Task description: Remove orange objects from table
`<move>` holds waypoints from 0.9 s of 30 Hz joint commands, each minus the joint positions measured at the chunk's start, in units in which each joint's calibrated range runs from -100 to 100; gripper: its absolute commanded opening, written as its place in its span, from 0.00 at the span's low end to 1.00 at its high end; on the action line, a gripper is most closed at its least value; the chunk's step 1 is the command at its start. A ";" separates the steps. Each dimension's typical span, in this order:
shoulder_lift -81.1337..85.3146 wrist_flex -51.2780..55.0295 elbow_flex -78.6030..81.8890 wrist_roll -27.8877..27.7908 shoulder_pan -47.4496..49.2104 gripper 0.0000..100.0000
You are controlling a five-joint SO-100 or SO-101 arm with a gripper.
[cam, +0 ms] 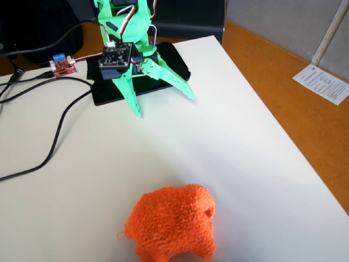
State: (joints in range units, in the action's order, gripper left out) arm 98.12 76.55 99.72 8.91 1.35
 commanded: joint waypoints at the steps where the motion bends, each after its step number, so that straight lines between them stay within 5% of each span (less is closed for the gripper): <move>1: 0.36 0.26 -0.11 0.15 0.46 0.52; 23: 0.36 0.26 -0.11 0.39 0.68 0.52; 27: -4.67 -9.63 -4.95 -3.47 -1.17 0.52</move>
State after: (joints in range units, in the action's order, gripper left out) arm 98.12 75.06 99.72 7.99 2.17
